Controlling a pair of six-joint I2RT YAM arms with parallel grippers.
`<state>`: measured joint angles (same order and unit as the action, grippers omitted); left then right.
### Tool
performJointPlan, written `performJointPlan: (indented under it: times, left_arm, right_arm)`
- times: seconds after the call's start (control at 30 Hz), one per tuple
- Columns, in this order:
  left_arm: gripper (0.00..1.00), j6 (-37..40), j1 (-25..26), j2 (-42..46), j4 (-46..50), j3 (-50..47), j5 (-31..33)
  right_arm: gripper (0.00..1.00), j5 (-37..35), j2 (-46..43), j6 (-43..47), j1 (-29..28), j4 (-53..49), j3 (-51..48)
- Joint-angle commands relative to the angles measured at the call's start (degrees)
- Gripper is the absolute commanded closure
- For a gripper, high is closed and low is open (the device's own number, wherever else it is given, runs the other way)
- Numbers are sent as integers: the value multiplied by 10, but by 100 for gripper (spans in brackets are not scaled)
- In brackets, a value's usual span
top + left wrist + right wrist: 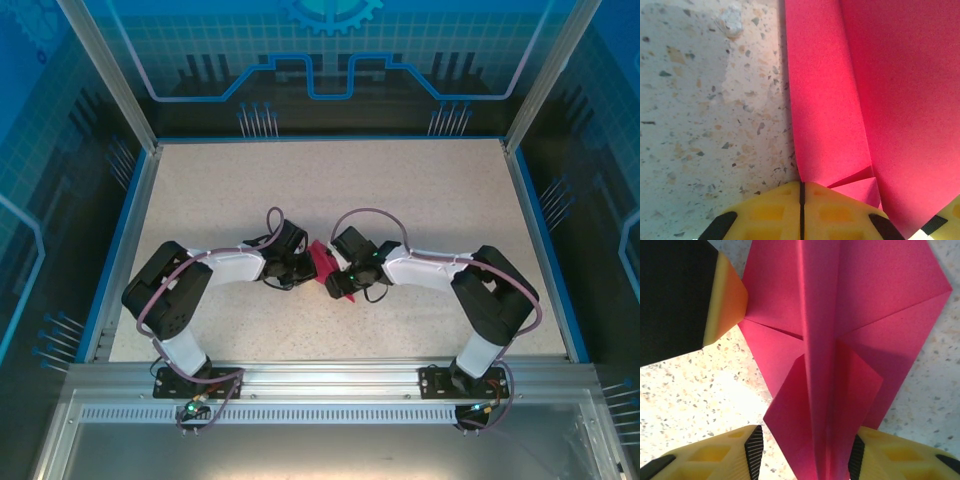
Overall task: Fold a paper plane with a square sheet of paper (pick it up from the middle)
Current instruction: Move a paper plane to the center of the table.
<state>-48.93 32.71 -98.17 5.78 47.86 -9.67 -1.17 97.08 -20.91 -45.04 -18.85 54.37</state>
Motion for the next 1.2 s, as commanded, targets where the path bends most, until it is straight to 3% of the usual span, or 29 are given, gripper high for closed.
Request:
performJointPlan:
  times: [0.0, 0.53, 0.83, 1.17]
  left_arm:
    - [94, 17, 3, 5, 19, 11, 8]
    - [93, 16, 3, 4, 16, 9, 7]
    - [93, 16, 3, 4, 18, 10, 7]
    - [93, 17, 3, 5, 18, 8, 7]
  right_arm:
    - [55, -49, 11, 20, -15, -20, 20]
    - [65, -76, -9, 65, -32, 18, -16]
    - [69, -101, 4, 15, -31, 45, 1]
    - [77, -68, 12, -7, -20, 59, 14]
